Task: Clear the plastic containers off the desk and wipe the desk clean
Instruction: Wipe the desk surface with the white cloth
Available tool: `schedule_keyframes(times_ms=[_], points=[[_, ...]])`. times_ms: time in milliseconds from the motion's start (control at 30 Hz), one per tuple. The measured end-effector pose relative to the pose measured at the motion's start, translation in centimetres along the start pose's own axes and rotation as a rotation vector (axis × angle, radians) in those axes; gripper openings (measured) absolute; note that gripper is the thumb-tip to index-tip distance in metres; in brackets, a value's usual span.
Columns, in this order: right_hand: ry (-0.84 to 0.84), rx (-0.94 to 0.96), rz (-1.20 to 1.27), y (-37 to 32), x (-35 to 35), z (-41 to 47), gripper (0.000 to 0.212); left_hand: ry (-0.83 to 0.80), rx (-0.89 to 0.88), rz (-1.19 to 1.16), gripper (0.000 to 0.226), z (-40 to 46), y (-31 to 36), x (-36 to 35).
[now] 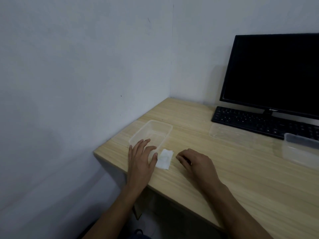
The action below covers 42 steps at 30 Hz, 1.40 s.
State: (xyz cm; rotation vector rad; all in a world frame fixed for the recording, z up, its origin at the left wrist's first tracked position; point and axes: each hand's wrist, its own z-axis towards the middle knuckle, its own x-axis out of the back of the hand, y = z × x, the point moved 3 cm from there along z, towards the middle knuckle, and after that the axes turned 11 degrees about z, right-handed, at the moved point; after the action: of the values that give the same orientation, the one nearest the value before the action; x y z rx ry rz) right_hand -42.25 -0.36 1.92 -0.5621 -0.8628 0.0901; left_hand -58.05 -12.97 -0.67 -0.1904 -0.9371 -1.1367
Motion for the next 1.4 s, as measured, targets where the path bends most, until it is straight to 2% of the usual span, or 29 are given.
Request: schedule_keyframes(times_ms=[233,433,533,667,800,1000,1100,1233,1300,1400], points=[[-0.02,-0.098,0.099,-0.2,0.3,0.1,0.02,0.045,0.038,-0.068,0.034,0.5,-0.2,0.5],[0.064,-0.295,0.486,-0.8,0.7,0.1,0.025,0.076,0.023,-0.162,0.019,0.8,1.2,2.3],[0.149,-0.367,0.679,-0.7,0.6,0.2,0.037,0.083,0.034,-0.218,0.018,0.5,2.8,2.8],[0.151,-0.453,0.89,-0.4,0.4,0.2,0.066,0.068,-0.05,-0.225,0.027,-0.4,5.7,2.7],[0.168,-0.508,1.083,-0.1,0.3,0.3,0.075,0.043,-0.112,-0.194,0.028,-1.3,7.2,1.9],[0.159,-0.492,1.072,-0.5,-0.3,0.6,0.074,0.086,-0.204,-0.153,0.025,-2.2,6.5,1.9],[0.152,-0.48,1.026,-0.7,-0.5,1.4,0.074,0.173,-0.221,-0.161,0.03,-2.2,4.8,3.4],[0.198,-0.453,0.971,-0.8,-0.6,1.7,0.079,0.251,-0.019,-0.18,0.03,-0.4,0.0,5.0],[0.237,-0.442,0.941,-1.0,-0.7,1.2,0.078,0.206,0.115,-0.16,0.028,0.9,-2.6,4.9],[0.296,-0.406,0.902,-1.2,-0.7,0.5,0.078,0.078,0.211,-0.05,0.016,2.6,-5.1,3.7]])
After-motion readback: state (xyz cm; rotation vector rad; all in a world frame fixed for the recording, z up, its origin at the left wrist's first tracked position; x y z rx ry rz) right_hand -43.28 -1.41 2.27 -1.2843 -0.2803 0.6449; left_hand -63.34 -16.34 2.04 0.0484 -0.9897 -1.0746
